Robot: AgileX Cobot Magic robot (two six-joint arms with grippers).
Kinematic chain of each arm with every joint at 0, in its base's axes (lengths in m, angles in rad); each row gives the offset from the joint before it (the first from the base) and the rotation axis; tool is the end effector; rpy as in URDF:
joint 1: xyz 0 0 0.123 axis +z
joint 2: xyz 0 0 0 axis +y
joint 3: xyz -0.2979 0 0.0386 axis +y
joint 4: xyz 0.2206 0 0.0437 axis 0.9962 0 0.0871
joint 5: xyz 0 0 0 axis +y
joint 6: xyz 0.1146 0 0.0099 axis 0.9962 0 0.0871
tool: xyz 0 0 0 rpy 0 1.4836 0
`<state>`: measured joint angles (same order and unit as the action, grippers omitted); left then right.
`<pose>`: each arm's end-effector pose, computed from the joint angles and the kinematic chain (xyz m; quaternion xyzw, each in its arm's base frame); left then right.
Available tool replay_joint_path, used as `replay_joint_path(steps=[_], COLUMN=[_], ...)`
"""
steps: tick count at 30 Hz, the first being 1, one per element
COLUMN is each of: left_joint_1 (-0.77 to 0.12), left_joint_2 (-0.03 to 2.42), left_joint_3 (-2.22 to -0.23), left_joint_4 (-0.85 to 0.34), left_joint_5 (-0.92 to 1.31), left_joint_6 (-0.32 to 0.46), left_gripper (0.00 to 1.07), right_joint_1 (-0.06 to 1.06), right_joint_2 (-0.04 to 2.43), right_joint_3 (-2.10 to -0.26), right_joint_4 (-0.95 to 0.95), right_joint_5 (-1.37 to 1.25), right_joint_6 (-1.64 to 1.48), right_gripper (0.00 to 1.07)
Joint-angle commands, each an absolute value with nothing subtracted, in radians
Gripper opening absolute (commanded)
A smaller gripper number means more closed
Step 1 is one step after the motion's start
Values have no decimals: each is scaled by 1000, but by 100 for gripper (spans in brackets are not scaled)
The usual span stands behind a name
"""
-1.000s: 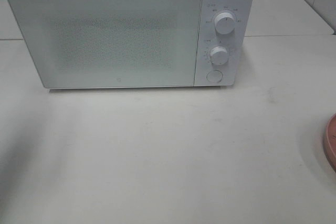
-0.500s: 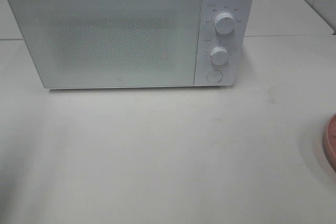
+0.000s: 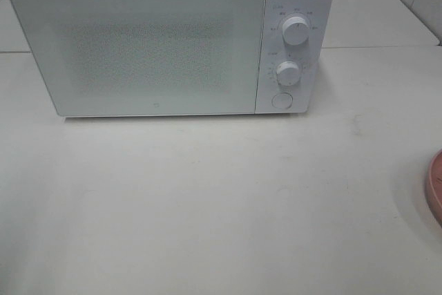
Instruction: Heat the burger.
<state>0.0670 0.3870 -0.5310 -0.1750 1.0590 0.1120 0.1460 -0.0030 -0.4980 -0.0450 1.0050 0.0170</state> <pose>0.0292 -0.0155 0.2628 0.0087 0.9283 -0.0539 0.3679 -0.0196 -0.0073 0.2584 -0.0538 0.8362 0.0220 0.5454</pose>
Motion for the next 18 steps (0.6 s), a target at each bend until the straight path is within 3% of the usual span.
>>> replay_joint_path(steps=[1,18], left_joint_1=[71,71], left_joint_2=[307,-25], left_joint_3=[-516,-516], left_joint_4=[-154,-127], left_joint_5=[1075,1074], left_joint_6=[73,66], left_gripper=[98,98], right_joint_1=[140,140], right_joint_2=[-36,-36], right_joint_3=[-499,-499], right_joint_4=[-42,-42], right_joint_5=[994,994], right_joint_6=[11,11], right_gripper=[75,75])
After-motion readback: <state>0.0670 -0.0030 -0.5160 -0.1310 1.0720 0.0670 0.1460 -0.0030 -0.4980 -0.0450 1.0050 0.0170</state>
